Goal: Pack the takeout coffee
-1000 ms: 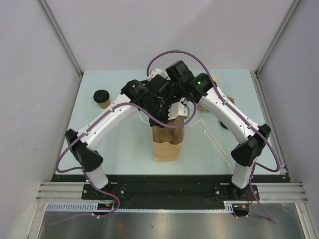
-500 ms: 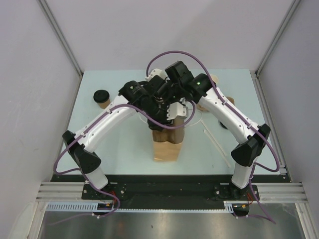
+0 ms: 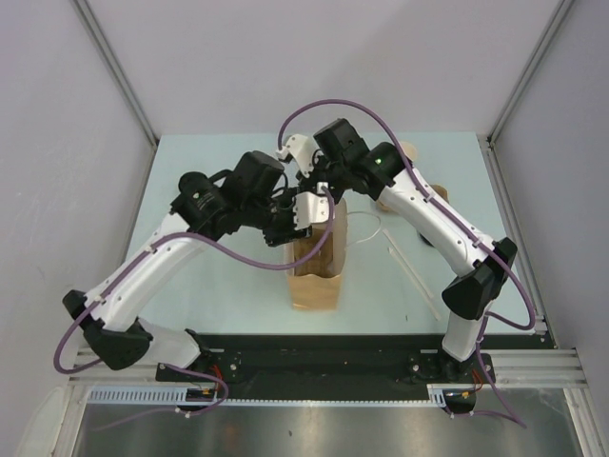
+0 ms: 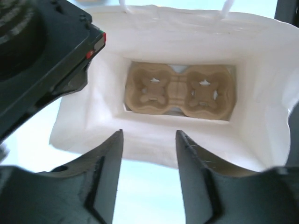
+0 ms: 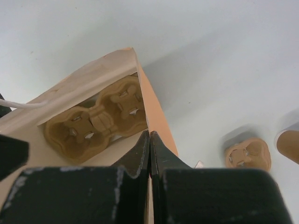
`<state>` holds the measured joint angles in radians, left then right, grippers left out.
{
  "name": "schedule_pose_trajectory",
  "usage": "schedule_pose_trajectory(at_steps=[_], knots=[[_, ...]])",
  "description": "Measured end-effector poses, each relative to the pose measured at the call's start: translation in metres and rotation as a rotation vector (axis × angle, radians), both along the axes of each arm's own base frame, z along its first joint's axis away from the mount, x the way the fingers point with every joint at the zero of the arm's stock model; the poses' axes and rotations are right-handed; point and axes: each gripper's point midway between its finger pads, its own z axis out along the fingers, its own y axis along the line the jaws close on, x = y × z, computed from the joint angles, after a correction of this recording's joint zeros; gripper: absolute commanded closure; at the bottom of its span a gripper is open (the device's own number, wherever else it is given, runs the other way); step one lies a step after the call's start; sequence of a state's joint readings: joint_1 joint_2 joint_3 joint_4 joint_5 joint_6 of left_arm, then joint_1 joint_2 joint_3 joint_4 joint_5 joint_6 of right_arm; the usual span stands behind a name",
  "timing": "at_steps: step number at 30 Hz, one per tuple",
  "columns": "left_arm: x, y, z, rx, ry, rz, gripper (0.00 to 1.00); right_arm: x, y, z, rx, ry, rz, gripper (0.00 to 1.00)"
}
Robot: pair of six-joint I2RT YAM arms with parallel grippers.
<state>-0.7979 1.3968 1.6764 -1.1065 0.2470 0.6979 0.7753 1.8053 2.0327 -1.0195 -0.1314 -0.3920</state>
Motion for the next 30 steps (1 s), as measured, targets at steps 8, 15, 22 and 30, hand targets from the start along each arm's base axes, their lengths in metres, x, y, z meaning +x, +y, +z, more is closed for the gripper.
schedule_pose_trajectory(at_steps=[8,15,22,30], knots=[[-0.008,0.004,0.005,-0.031,-0.056,-0.048,0.47,-0.001,0.001,0.0,0.004,0.004,0.005,1.0],[-0.023,0.01,0.011,-0.098,-0.106,-0.091,0.38,0.001,-0.002,0.0,0.004,0.006,-0.002,1.0],[-0.045,0.026,0.114,-0.431,-0.309,-0.055,0.21,-0.004,-0.007,0.003,0.011,0.005,-0.001,1.0],[-0.014,0.09,0.161,-0.628,-0.408,0.28,0.15,-0.025,-0.011,0.016,0.028,-0.009,0.017,1.0]])
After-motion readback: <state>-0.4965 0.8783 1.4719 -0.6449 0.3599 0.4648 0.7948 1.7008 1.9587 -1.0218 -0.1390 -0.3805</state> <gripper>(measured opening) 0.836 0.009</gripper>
